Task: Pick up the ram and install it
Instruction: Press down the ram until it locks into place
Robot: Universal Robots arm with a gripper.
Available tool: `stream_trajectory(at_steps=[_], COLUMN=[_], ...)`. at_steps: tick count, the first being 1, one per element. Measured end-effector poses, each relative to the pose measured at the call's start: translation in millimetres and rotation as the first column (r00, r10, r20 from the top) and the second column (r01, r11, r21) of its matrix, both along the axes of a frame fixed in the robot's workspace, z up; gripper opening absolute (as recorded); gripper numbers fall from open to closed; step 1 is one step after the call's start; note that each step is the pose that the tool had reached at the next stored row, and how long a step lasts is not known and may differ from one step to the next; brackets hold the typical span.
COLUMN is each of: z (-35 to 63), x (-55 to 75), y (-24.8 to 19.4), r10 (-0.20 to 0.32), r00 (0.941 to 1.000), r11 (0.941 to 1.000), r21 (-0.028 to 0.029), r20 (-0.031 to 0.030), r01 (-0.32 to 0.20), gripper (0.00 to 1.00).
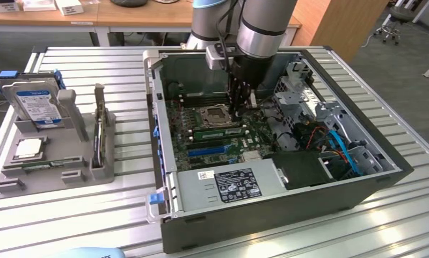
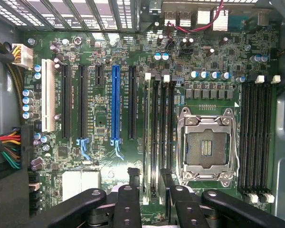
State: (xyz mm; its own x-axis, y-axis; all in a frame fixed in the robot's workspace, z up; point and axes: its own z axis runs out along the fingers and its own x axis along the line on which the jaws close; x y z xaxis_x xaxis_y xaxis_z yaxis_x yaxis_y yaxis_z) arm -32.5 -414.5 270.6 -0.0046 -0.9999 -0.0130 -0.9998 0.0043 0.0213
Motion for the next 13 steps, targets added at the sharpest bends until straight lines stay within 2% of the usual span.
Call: stream_trajectory(at_steps=[6,7,8,10,13], z=[0.0,0.0,0.0,0.0,0.0], x=[0.0,0.0,0.0,0.0,0.0], y=[0.0,0.0,0.0,0.0,0.0], r10=[0.000,0.000,0.000,0.000,0.000], r00=[1.0000,1.0000,1.0000,1.0000,1.0000], r11=[1.0000,1.0000,1.0000,1.0000,1.0000], r21=[0.0000,0.0000,0.0000,0.0000,0.0000], r20=[0.0000,0.0000,0.0000,0.0000,0.0000], r01=[0.000,0.000,0.000,0.000,0.000], gripper=[0.29,0.23,0.23,0.11,0.10])
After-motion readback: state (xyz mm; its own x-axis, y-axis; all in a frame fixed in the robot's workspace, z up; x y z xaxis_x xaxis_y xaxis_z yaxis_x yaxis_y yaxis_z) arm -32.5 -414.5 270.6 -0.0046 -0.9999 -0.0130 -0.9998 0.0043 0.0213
